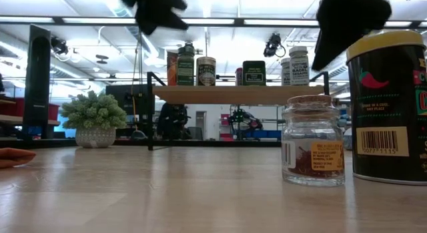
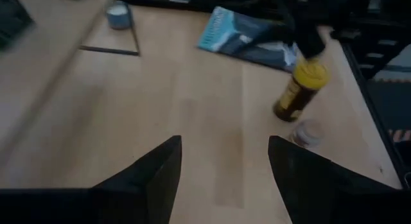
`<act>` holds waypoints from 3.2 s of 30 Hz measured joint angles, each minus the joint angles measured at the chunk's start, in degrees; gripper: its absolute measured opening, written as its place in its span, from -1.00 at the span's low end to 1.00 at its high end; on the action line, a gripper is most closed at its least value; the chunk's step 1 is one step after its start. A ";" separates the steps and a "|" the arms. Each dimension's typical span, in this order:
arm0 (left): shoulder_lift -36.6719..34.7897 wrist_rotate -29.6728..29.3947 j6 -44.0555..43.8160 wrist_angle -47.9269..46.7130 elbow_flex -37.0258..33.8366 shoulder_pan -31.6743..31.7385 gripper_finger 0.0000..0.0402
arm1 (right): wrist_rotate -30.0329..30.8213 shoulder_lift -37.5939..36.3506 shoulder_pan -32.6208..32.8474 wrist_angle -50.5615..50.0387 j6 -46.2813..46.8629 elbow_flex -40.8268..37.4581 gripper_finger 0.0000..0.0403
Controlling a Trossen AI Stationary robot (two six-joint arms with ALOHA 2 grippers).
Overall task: Shelf spices
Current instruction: Put the yellow seasoning bottle on the shelf
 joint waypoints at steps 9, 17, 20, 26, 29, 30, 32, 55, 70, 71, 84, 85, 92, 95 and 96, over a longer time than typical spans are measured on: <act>-0.29 -0.67 -5.01 33.75 -23.61 -2.83 0.18 | -7.70 -2.41 -0.04 -5.16 -5.60 8.28 0.72; -0.01 -0.95 -10.48 58.78 -38.40 -4.60 0.18 | -17.56 -4.90 1.78 -3.71 -14.46 13.55 0.72; -0.01 -1.56 -10.88 64.83 -40.83 -4.68 0.18 | -20.86 -7.18 2.67 -0.49 -14.87 14.20 0.72; -0.05 -1.40 -10.55 67.62 -41.46 -4.65 0.18 | -21.61 -13.01 4.45 3.46 -15.45 14.25 0.72; -0.05 -1.30 -10.58 67.48 -41.46 -4.65 0.18 | -20.30 -16.30 4.68 3.49 -15.38 12.60 0.72; -0.05 -1.30 -10.60 67.48 -41.46 -4.65 0.18 | -19.35 -17.59 4.69 3.49 -14.98 11.32 0.72; -0.03 -1.28 -10.62 67.48 -41.46 -4.65 0.18 | -18.17 -19.92 4.83 3.58 -13.08 7.95 0.72; 0.00 0.40 -12.39 67.51 -41.46 -4.65 0.18 | -26.48 -42.76 9.38 30.84 -5.73 -34.01 0.72; 0.00 0.40 -13.33 67.50 -41.43 -4.65 0.18 | -38.41 -33.34 4.97 36.60 -31.24 -27.90 0.72; 0.00 0.40 -13.35 67.50 -41.43 -4.65 0.18 | -38.69 -31.52 4.51 35.87 -33.66 -25.83 0.72; 0.00 0.53 -13.36 67.50 -41.43 -4.65 0.18 | -38.62 -4.16 0.91 10.93 -59.52 8.08 0.72; 0.00 0.54 -13.39 67.50 -41.43 -4.65 0.18 | -38.61 -2.44 0.73 9.60 -60.90 9.70 0.72; 0.00 0.62 -13.43 67.50 -41.41 -4.65 0.18 | -41.57 4.82 0.26 8.90 -68.33 13.77 0.72; 0.00 0.63 -13.44 67.50 -41.41 -4.65 0.18 | -42.48 5.54 0.26 8.97 -69.06 13.74 0.72; 0.00 0.64 -13.44 67.50 -41.41 -4.65 0.18 | -42.55 5.51 0.26 9.32 -69.16 13.77 0.72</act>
